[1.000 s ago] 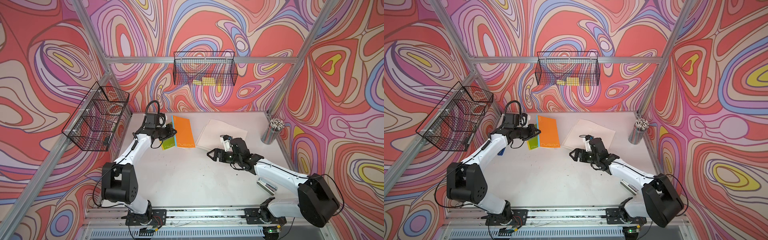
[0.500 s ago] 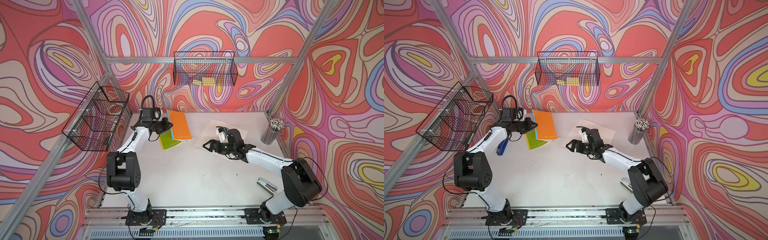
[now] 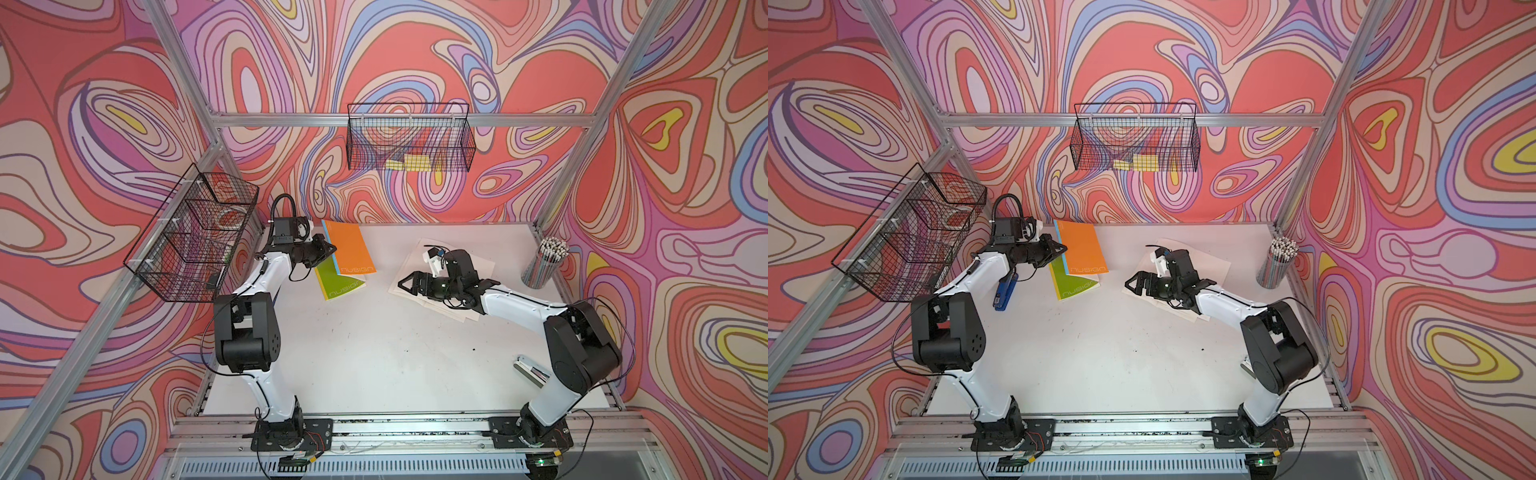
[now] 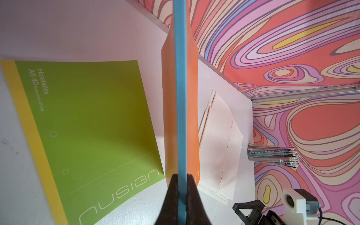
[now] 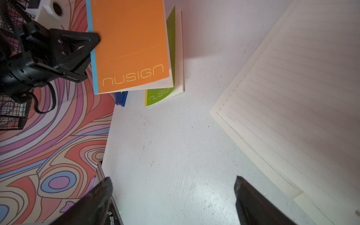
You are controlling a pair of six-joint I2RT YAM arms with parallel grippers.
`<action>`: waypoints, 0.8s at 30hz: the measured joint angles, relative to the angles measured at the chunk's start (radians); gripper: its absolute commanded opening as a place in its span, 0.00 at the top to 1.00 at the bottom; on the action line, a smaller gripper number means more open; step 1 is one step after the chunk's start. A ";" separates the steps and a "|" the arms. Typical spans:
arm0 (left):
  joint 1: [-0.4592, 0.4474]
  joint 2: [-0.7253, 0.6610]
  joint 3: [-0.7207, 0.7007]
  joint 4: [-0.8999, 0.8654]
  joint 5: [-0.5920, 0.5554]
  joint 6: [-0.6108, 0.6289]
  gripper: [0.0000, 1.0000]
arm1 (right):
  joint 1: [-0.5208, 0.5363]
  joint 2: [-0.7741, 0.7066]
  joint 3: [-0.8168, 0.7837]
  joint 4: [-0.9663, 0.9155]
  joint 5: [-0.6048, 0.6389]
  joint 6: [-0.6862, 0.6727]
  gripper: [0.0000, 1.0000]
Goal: Close the notebook
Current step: Place the notebook at the notebook.
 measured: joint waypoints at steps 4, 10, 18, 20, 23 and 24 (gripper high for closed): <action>0.013 0.021 0.000 0.017 0.004 -0.005 1.00 | 0.000 0.000 0.000 0.011 -0.007 0.004 0.02; 0.030 0.075 0.000 0.020 0.002 -0.005 1.00 | -0.002 0.014 0.000 0.017 -0.015 0.005 0.02; 0.031 0.121 0.000 -0.018 -0.042 0.014 1.00 | -0.013 0.027 0.000 0.024 -0.023 0.005 0.02; 0.031 0.127 0.000 -0.042 -0.061 0.024 1.00 | -0.016 0.028 0.000 0.029 -0.025 0.005 0.02; 0.030 0.127 -0.001 -0.069 -0.090 0.033 1.00 | -0.020 0.028 -0.001 0.030 -0.027 0.006 0.02; 0.030 0.127 -0.003 -0.072 -0.100 0.037 1.00 | -0.020 0.028 -0.002 0.030 -0.029 0.006 0.02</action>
